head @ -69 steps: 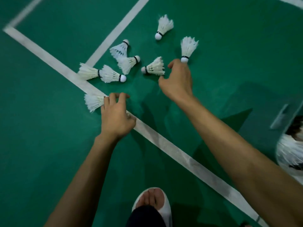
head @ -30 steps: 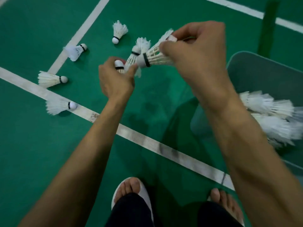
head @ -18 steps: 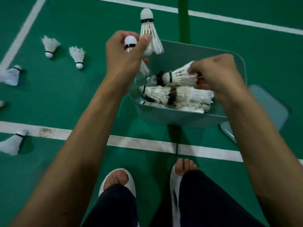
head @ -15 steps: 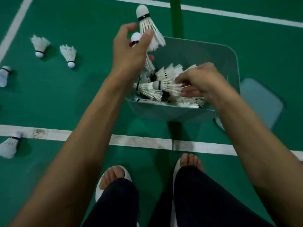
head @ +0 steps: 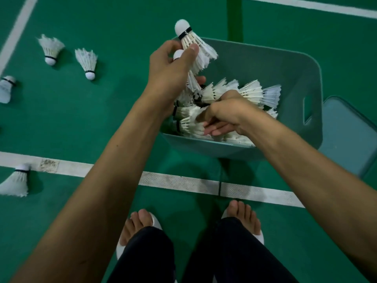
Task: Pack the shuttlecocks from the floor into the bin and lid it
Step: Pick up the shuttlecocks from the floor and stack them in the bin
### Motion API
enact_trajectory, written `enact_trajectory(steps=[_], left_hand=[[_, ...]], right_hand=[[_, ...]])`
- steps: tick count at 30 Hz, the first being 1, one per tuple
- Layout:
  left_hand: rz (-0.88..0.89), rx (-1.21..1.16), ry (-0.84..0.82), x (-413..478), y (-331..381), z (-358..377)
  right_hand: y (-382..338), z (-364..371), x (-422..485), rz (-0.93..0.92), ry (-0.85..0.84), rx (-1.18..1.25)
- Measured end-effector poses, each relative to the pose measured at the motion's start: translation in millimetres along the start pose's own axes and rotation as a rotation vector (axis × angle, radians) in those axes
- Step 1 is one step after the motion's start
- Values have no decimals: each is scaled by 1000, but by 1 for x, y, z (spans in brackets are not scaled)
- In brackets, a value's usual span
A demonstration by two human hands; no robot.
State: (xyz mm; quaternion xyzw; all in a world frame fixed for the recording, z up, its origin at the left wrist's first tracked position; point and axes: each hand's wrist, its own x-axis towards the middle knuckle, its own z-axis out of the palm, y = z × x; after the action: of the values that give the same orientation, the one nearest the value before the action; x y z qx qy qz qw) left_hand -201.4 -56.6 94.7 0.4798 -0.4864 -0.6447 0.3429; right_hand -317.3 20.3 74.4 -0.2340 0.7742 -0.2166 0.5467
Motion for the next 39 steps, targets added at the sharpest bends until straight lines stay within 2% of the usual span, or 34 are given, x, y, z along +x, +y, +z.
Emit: enact_trajectory(steps=[3, 6, 8, 12, 15, 19, 23, 26, 28, 31, 33, 39], left_hand=[[-3, -3, -6, 2, -2, 10], [27, -11, -8, 0, -3, 17], [48, -30, 1, -2, -4, 17], [54, -64, 8, -1, -6, 11], [31, -63, -10, 0, -7, 12], [-4, -18, -79, 2, -14, 14], [-58, -10, -97, 2, -21, 14], [-71, 2, -95, 2, -22, 13], [-79, 18, -99, 1, -21, 11], [-85, 24, -76, 1, -19, 8], [-83, 11, -61, 2, -16, 8], [-101, 28, -51, 2, -17, 9]], right_hand=[[4, -9, 0, -23, -1, 51], [3, -14, -4, -28, 3, 215], [3, -15, -7, 5, -51, 314], [8, -4, -10, 63, -141, 287], [10, 8, -4, 57, -60, 171], [7, 14, 12, 61, -34, 8], [6, 17, 19, -47, 58, -455], [6, 21, 23, -144, 55, -624], [6, 22, 26, -97, -15, -557], [5, 15, 27, 50, -170, -267], [6, 10, 28, 114, -272, -160], [12, 8, 22, 114, -244, -266]])
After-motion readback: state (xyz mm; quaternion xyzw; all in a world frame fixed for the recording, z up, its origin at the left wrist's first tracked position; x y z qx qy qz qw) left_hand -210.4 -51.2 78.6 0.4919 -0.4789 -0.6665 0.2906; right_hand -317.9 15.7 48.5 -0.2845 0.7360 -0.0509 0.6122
